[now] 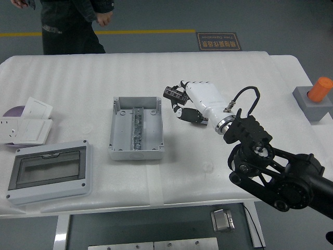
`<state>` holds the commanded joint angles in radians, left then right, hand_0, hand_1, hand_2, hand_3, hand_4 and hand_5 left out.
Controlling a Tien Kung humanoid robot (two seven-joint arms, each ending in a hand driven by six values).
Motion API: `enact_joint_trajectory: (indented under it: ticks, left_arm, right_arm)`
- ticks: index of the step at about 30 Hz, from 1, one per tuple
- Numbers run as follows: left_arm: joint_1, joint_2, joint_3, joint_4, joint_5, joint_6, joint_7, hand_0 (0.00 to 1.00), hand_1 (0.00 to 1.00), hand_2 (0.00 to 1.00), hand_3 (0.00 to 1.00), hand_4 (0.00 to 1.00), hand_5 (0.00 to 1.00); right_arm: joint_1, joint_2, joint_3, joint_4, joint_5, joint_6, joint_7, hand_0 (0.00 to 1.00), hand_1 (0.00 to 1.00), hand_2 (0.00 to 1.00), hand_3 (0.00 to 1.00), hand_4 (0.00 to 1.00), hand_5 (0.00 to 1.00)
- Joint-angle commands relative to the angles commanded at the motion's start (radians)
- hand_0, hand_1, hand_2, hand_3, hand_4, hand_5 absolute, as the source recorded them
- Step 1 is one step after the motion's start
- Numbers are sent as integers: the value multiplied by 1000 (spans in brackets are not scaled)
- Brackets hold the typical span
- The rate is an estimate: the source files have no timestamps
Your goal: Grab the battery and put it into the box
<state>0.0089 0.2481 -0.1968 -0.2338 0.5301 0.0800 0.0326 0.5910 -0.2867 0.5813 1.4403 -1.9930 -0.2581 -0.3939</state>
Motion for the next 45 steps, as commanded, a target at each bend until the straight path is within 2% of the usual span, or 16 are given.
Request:
enact_joint_trajectory:
  ticks: [4,8,9,14,15,20,21,26,27,29,32,33,37,41,45]
  left_arm:
    - [0,-1,3,0,-1,0,0,629,651,531,583,515,373]
    - [-2,-1,4,0,-1,0,0,629,651,531,583,515,373]
    - [-2,-1,4,0,-1,1,1,629,652,531,583,515,373]
    - [-2,1,7,0,0,5,3,629,652,531,583,515,373]
    - [-2,2,7,0,0,6,3,629,652,531,583,516,374]
    - [-2,3,10,0,0,8,4,629,652,531,583,516,374]
    - [-2,3,10,0,0,9,4,625,652,518,586,503,362]
    - [-2,4,11,-1,3,8,6,625,652,518,586,503,362]
    - [-3,4,11,-1,3,8,6,626,651,515,586,497,360]
    - [-3,4,10,-1,4,8,6,626,651,515,586,497,360]
    - [-4,4,9,-1,5,8,5,626,651,515,586,497,360]
    - [-4,4,8,-1,5,8,5,627,647,508,585,493,357]
    - [-5,4,9,-1,4,7,5,627,647,508,585,493,357]
    - [-7,7,7,0,3,7,3,626,647,508,586,491,354]
    - [-9,8,5,0,4,7,2,626,647,508,586,491,354]
  right_arm:
    - [11,40,-45,-23,-42,-1,-5,576,549,413,700,424,344]
    - [25,60,-86,-36,-53,1,-8,576,549,413,700,424,344]
    - [28,63,-92,-39,-53,3,-9,648,636,648,746,519,409]
    - [39,73,-105,-56,-43,13,-19,648,636,648,746,519,409]
    - [40,73,-106,-59,-41,16,-20,697,679,705,800,560,441]
    - [42,80,-125,-71,-21,36,-23,697,679,705,800,560,441]
    - [42,82,-128,-73,-18,38,-23,710,694,726,856,601,481]
    - [40,92,-139,-81,-7,45,-18,710,694,726,856,601,481]
    - [39,93,-138,-82,-4,44,-15,738,721,762,928,692,516]
    - [37,92,-134,-84,-1,42,-13,738,721,762,928,692,516]
    - [37,78,-105,-96,0,37,-9,738,721,762,928,692,516]
    - [40,65,-91,-107,0,36,-8,747,729,758,934,753,536]
    - [62,15,-72,-161,8,35,-5,747,729,758,934,753,536]
    - [98,-37,-109,-247,43,41,2,742,724,749,922,767,545]
    - [123,-55,-166,-329,88,51,11,742,724,749,922,767,545]
